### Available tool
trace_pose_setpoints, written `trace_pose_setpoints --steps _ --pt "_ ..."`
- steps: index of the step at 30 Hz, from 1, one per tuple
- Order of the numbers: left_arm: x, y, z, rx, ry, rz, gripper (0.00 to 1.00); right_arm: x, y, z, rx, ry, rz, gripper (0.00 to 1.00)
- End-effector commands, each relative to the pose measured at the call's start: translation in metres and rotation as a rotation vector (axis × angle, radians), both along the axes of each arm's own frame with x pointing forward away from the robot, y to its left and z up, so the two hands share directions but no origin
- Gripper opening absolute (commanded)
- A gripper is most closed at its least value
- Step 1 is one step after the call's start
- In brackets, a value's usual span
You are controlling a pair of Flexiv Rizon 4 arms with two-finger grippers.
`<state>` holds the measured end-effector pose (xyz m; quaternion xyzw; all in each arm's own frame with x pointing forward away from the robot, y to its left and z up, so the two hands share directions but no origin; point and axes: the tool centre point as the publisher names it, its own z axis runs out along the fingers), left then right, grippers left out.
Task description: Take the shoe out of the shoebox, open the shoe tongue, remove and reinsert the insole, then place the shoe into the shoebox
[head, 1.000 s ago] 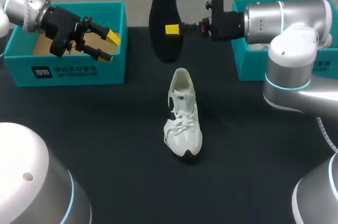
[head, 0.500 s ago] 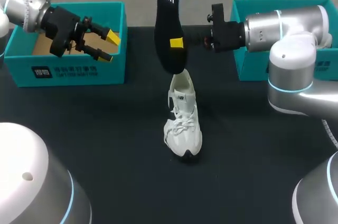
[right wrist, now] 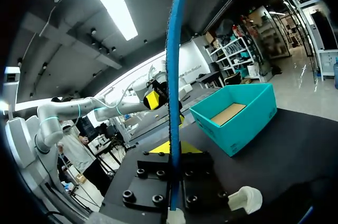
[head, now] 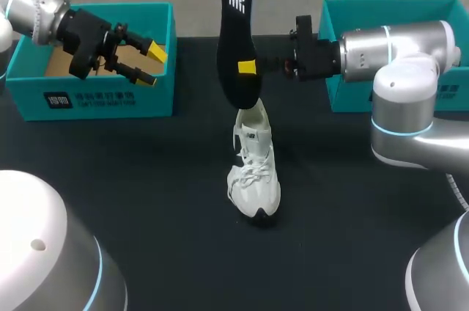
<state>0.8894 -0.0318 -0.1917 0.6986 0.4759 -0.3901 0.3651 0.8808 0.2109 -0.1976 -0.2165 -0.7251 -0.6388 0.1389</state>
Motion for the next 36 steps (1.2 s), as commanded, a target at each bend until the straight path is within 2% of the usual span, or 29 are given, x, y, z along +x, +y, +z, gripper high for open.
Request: trace_pose_setpoints --steps 1,9,18,36 --pt "0.001 0.000 0.000 0.003 -0.001 -0.003 1.00 0.000 0.001 0.000 -0.001 -0.001 -0.002 0.00" --pt "0.001 0.000 0.000 0.003 -0.001 -0.003 1.00 0.016 0.013 -0.022 0.023 -0.019 -0.024 0.00" --pt "0.001 0.000 0.000 0.003 -0.001 -0.003 1.00 0.037 0.012 -0.045 -0.001 -0.121 -0.040 0.00" --pt "0.001 0.000 0.000 0.003 -0.001 -0.003 1.00 0.050 0.027 -0.079 -0.011 -0.065 -0.026 0.00"
